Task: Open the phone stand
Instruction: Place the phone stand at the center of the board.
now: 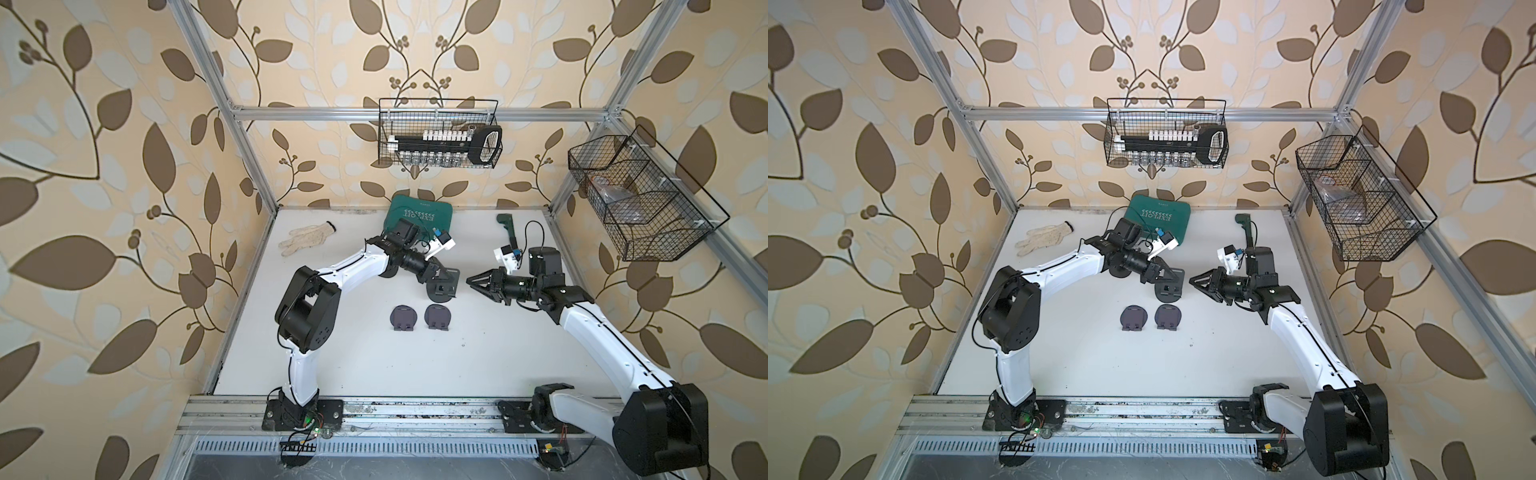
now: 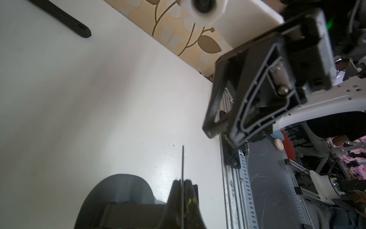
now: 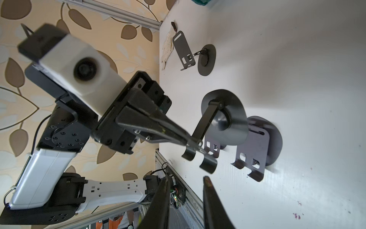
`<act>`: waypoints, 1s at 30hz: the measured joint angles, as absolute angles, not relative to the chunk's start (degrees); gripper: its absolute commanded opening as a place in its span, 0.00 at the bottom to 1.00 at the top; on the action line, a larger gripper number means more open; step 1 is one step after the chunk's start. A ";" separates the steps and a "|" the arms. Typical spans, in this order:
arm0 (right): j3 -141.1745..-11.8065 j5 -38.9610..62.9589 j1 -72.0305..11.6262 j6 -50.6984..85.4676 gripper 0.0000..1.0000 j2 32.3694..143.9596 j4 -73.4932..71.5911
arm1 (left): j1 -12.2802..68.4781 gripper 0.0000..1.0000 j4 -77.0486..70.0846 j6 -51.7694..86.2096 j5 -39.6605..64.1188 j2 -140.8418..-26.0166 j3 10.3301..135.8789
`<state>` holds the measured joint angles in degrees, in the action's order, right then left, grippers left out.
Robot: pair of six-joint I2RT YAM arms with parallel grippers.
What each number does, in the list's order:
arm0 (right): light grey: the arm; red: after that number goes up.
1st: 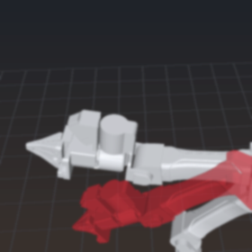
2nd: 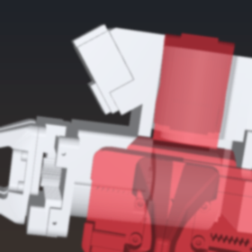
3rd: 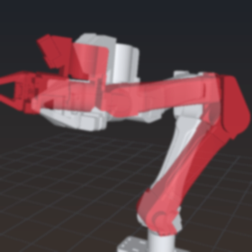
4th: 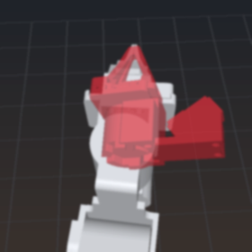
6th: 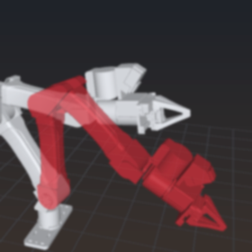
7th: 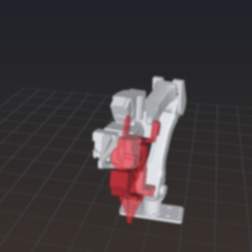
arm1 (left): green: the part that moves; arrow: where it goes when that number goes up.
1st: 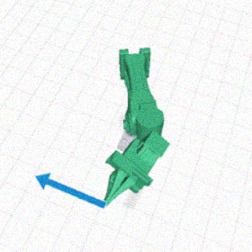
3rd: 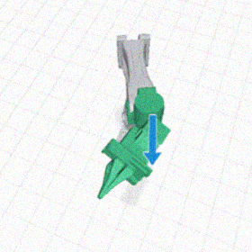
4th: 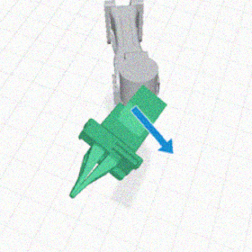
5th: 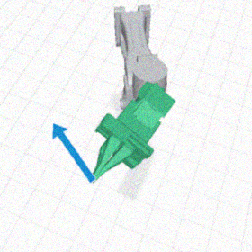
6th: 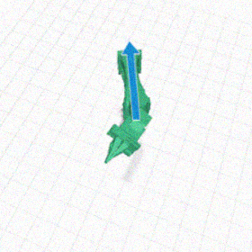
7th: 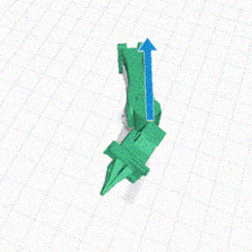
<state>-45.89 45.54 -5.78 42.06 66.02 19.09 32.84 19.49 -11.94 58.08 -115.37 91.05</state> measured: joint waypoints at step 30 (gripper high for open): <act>-48.88 37.26 -4.80 35.44 0.25 69.54 21.30 | 24.45 0.53 29.87 -16.80 57.43 -139.96 115.09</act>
<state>-48.88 37.26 -4.80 35.44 69.54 21.30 24.45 29.87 -16.80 57.43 -139.96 115.09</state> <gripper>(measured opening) 0.255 0.506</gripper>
